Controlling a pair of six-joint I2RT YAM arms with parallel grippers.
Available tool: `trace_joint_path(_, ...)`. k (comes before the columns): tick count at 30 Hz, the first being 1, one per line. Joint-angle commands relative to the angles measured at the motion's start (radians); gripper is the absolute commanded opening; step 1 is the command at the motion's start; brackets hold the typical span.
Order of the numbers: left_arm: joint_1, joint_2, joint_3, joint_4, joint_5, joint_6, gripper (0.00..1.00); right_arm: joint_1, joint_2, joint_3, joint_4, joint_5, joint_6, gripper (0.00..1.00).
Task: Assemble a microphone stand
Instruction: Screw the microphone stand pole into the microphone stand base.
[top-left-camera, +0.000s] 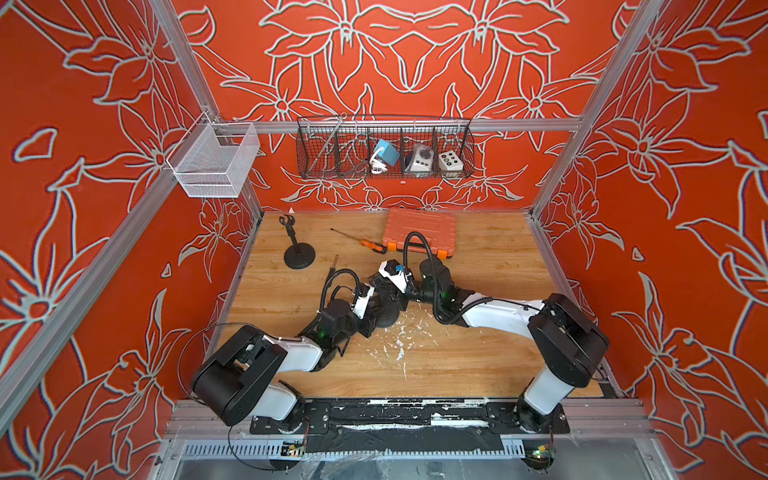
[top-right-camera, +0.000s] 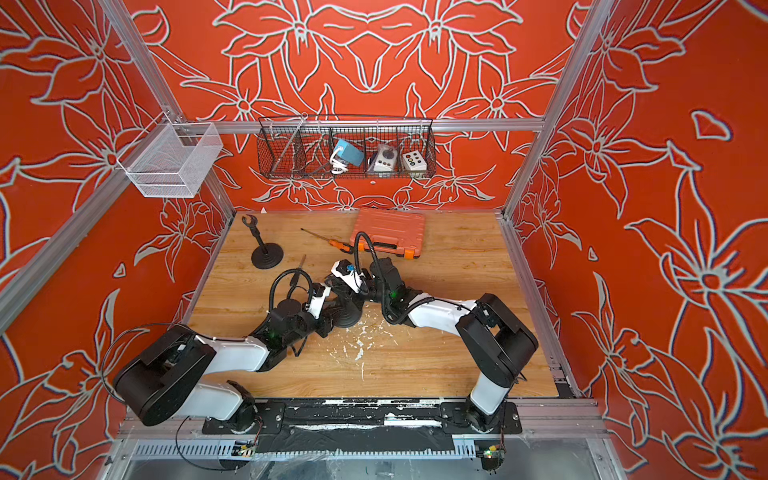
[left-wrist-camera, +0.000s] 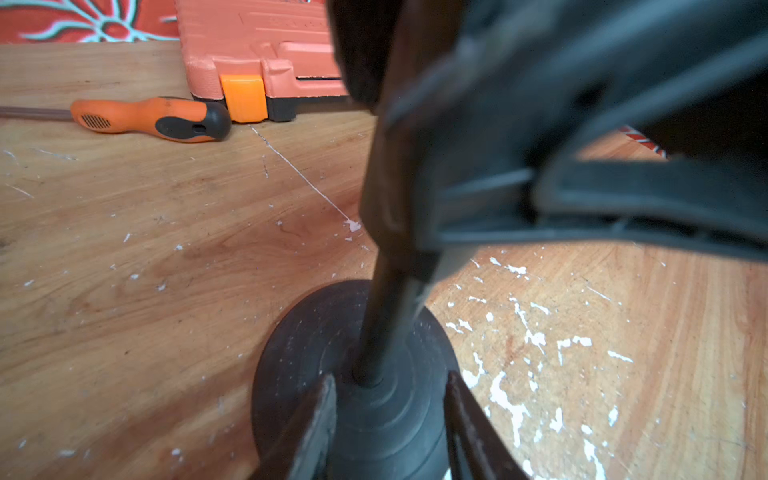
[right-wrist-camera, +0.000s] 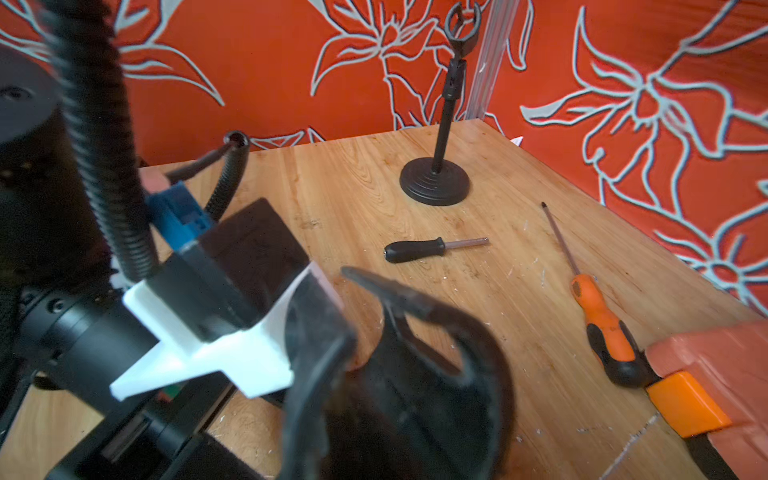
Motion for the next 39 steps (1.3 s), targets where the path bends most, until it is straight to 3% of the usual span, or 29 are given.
trace_joint_path(1,-0.002,0.029,0.013,0.133,0.0,0.011,0.4,0.039,-0.007,-0.052,-0.031,0.206,0.076,0.0)
trace_joint_path(5,-0.002,0.066,0.017,0.203,0.003,0.012,0.33,0.078,-0.014,-0.067,-0.039,0.287,0.118,0.0)
trace_joint_path(14,-0.002,0.179,-0.005,0.396,-0.015,0.018,0.23,0.1,-0.021,-0.069,-0.074,0.291,0.164,0.0)
trace_joint_path(22,0.046,0.202,-0.063,0.499,-0.016,-0.001,0.27,0.1,-0.02,-0.025,-0.17,0.28,0.191,0.0)
trace_joint_path(39,0.056,0.213,0.015,0.503,0.071,-0.007,0.27,0.1,-0.008,-0.037,-0.153,0.212,0.263,0.0)
